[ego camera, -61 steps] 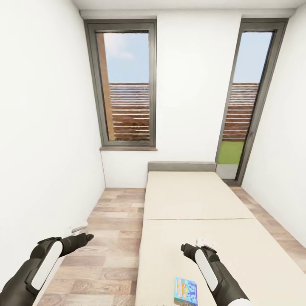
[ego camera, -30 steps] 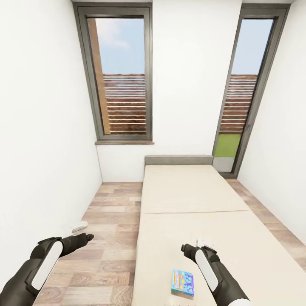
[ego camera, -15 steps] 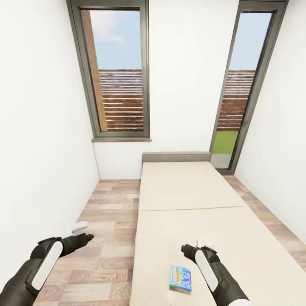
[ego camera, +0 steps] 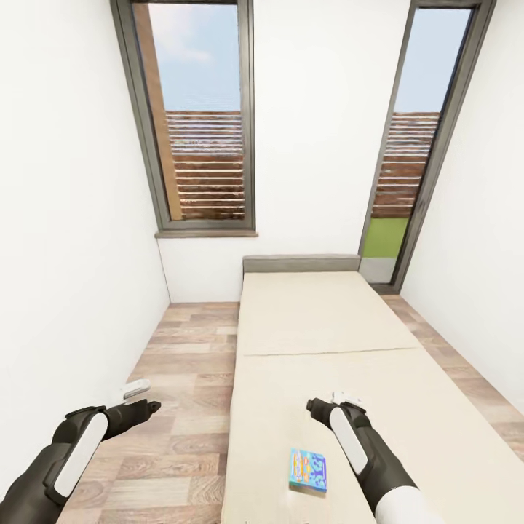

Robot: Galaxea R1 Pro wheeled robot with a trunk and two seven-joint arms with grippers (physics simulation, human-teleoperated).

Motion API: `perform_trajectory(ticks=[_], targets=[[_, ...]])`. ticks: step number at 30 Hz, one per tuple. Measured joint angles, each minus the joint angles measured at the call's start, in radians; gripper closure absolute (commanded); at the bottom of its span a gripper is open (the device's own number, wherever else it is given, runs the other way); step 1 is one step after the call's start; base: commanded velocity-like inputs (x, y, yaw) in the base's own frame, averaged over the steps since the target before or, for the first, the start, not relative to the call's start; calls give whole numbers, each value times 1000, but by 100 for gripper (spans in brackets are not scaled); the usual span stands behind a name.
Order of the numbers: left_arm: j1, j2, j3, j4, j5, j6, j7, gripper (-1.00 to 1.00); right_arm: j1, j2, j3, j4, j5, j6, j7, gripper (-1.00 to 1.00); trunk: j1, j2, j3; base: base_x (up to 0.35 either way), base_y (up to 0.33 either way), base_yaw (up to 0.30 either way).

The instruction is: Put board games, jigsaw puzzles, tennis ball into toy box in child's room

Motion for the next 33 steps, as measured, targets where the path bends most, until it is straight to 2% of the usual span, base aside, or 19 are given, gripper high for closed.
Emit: perform_trajectory(ticks=[5, 11, 14, 22, 33], targets=[[0, 2, 2, 0, 0, 0, 0, -100, -65, 6, 7, 0, -3, 11, -7, -100, 0, 0, -8, 0, 0, -1], [0, 6, 6, 0, 0, 0, -1, -100, -91, 6, 58, 8, -2, 20, -10, -100, 0, 0, -18, 0, 0, 0], [0, 5, 6, 0, 0, -1, 0, -100, -95, 6, 70, 26, 0, 17, -10, -100, 0, 0, -23, 0, 0, 0], [0, 2, 5, -1, 0, -1, 0, -100, -108, -9, 78, 64, 2, 19, -8, -100, 0, 0, -37, 0, 0, 0], [0, 3, 4, -3, 0, -1, -1, -100, -110, -10, 77, 89, 3, 17, -6, -100, 0, 0, -55, 0, 0, 0]])
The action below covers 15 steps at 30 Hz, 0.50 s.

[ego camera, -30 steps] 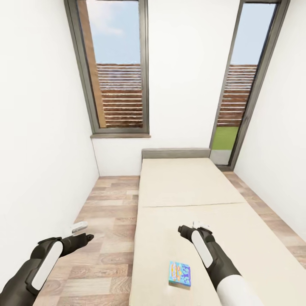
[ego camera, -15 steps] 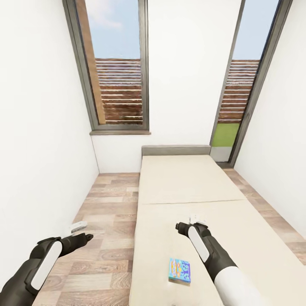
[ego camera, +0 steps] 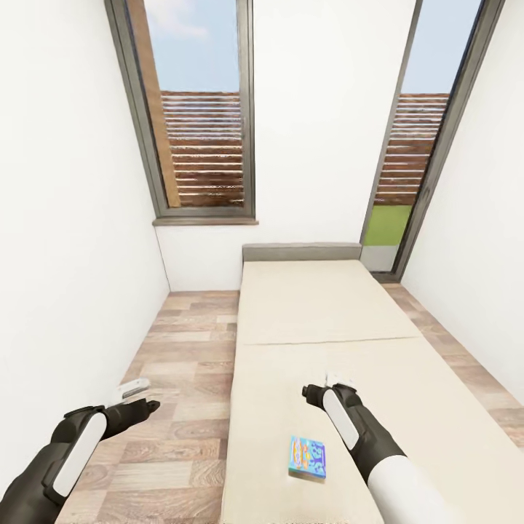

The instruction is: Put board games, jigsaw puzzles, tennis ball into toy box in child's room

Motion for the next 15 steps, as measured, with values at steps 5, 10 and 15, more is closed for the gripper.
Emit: perform_trajectory(ticks=[5, 10, 15], targets=[[0, 2, 0, -5, 0, 1, -1, -100, 0, 0, -1, 1, 0, -1, 0, -100, 0, 0, -8, 0, 0, 0], [-1, 3, 3, -48, 5, 4, -5, -100, 0, 1, -1, 1, 0, -2, 0, -100, 0, 0, -17, 0, 0, 0], [-1, 4, 3, -82, 6, 9, -7, -100, 0, 1, 0, 1, 0, -2, 0, -100, 0, 0, -25, 0, 0, 0]])
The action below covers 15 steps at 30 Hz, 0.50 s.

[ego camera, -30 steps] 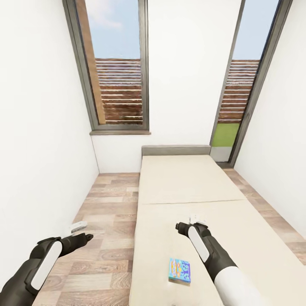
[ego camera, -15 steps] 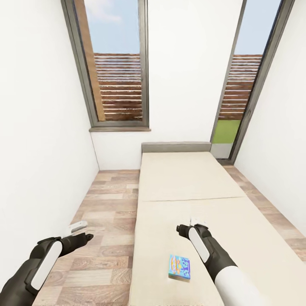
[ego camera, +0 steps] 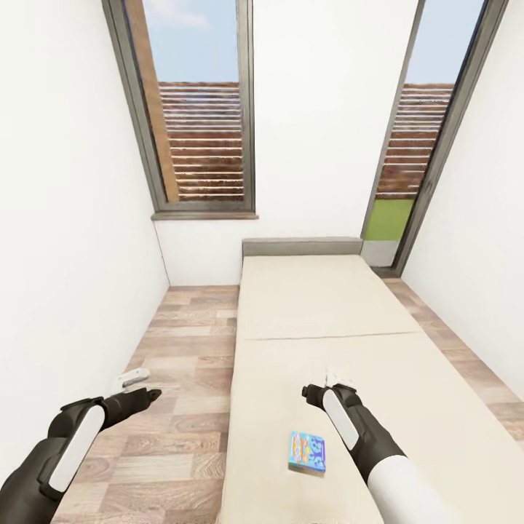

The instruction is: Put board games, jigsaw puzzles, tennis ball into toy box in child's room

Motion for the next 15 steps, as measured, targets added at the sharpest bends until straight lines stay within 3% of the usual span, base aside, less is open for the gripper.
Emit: perform_trajectory(ticks=[15], targets=[[0, -2, -2, -45, -3, 0, -1, -100, -2, -2, 0, 0, 1, 1, 0, -100, 0, 0, -25, 0, 0, 0]])
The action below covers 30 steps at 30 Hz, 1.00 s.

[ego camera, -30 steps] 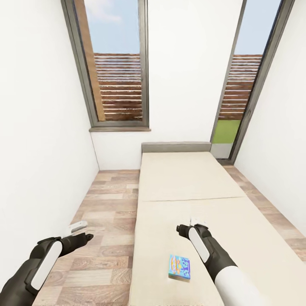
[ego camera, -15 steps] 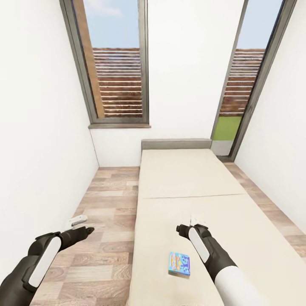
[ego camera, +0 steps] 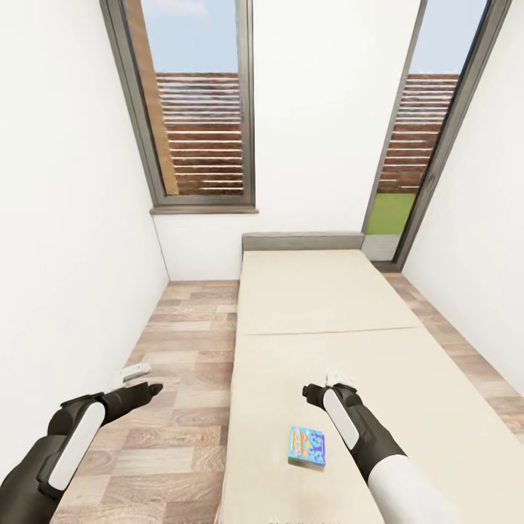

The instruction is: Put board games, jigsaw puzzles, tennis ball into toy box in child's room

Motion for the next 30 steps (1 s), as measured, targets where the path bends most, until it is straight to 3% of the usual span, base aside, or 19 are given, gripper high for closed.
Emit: perform_trajectory(ticks=[18, 30], targets=[[-1, 3, 1, -9, -2, 3, 0, -100, -1, 1, 0, 0, 0, -2, 0, -100, 0, 0, -30, 0, 0, 0], [-2, -1, 2, -10, 0, 4, 2, -100, -1, 1, 0, 5, 0, -51, 0, -100, 0, 0, -50, 0, 0, 0]])
